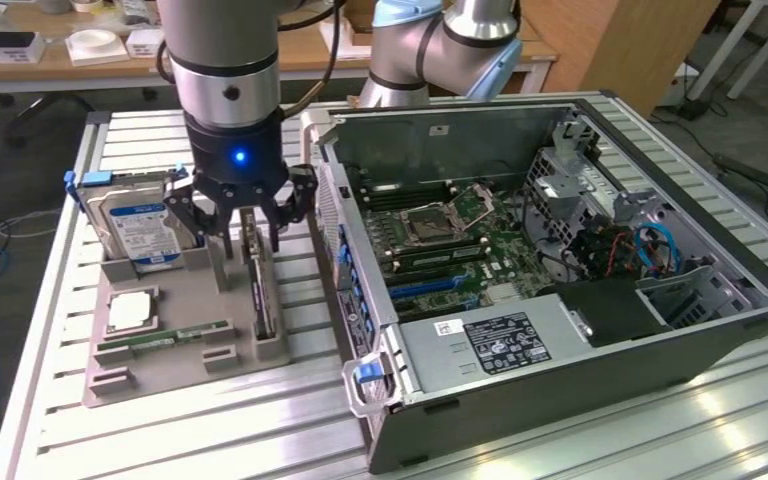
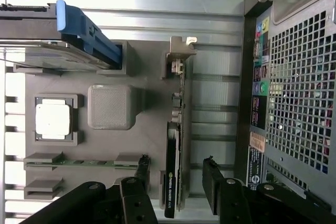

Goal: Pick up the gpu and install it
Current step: 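Pick up the gpu and move the gpu toward the slot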

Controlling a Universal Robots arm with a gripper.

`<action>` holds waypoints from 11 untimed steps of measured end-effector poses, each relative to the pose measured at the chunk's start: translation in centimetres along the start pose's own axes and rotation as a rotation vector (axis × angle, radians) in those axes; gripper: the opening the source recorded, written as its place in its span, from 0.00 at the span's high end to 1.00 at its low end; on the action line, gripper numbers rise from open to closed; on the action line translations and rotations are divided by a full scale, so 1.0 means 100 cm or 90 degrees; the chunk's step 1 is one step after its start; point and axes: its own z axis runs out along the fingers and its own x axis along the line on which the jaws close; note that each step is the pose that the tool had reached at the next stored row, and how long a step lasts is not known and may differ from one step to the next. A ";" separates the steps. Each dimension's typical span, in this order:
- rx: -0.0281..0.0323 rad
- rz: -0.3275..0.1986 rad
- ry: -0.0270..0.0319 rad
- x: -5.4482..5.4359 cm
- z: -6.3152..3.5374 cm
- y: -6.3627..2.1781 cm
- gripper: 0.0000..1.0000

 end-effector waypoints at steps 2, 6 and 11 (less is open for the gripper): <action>0.0000 0.000 0.0000 0.000 0.0005 -0.0014 0.47; 0.0000 0.000 0.0000 0.000 0.0017 -0.0042 0.47; 0.0000 0.000 0.0000 0.000 0.0054 -0.0067 0.47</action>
